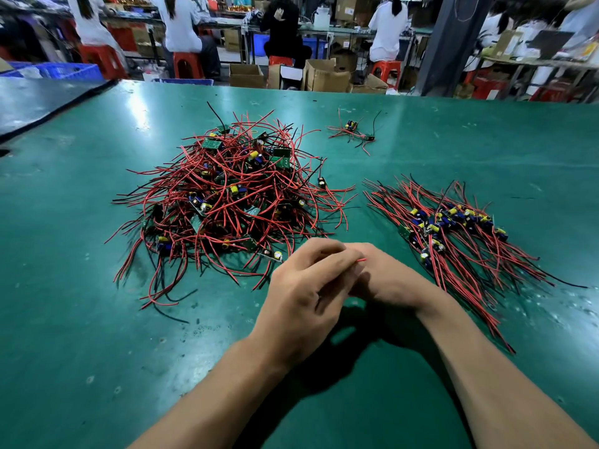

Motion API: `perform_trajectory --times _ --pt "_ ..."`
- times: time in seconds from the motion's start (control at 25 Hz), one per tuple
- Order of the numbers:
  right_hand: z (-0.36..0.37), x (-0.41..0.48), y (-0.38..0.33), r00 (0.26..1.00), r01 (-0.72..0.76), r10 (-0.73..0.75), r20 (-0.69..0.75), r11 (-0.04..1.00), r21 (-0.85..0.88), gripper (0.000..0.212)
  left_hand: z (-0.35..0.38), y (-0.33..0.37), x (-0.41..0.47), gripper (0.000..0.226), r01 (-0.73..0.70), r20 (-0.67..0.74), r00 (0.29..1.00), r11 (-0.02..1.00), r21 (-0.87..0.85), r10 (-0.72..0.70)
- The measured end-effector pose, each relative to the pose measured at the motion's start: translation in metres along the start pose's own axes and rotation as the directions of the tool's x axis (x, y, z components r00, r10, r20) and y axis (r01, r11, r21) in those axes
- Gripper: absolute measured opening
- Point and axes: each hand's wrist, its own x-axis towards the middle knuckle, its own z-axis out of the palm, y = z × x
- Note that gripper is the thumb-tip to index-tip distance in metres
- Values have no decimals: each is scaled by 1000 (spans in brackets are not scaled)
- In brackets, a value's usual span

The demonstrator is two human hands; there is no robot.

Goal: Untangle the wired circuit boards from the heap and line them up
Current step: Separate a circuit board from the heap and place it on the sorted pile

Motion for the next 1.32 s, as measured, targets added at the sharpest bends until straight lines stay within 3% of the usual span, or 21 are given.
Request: perform_trajectory --times 0.08,0.2,0.28,0.36,0.48,0.64,0.72,0.8,0.88,0.96,1.04,1.16,1.32 --pt "1 0 -6 994 -2 5 108 999 -32 29 0 0 -1 17 17 -7 1000 999 36 -17" --pt "2 -2 -7 988 -22 10 151 997 74 22 -1 0 -1 21 27 -30 999 998 62 -25" --pt "7 -1 -2 997 -36 23 75 983 180 24 -1 2 0 28 43 -54 998 992 121 -37" --pt "10 -1 5 989 -122 143 -23 910 396 17 -6 -2 2 34 119 -87 991 981 151 -107" --pt "-4 -3 10 961 -148 257 -102 790 595 14 -15 -11 3 39 237 9 971 963 128 -241" --pt "-23 -8 11 981 -77 182 -62 670 738 25 -16 -12 3 44 206 123 966 964 166 -228" --pt "-24 -10 12 992 -64 124 -23 652 756 31 -15 -12 3 31 169 68 981 974 151 -181" --pt "-26 -9 13 996 -45 93 -19 643 764 37 -14 -10 3 21 230 4 973 970 81 -231" --pt "-24 -5 12 994 -23 97 -60 684 729 38 -12 -5 5 15 463 71 886 875 -144 -458" --pt "-16 -2 13 988 -48 134 -75 734 678 39 -10 0 9 18 709 285 699 586 -392 -655" --pt "-9 -1 14 983 -121 182 -26 748 653 41 -11 3 12 24 817 463 544 316 -483 -700" --pt "-7 -2 14 978 -188 201 50 756 627 42 -13 3 14 24 845 548 475 182 -503 -688" --pt "-6 0 15 972 -165 232 -23 755 635 31 -14 -2 14 19 838 573 487 167 -519 -660"
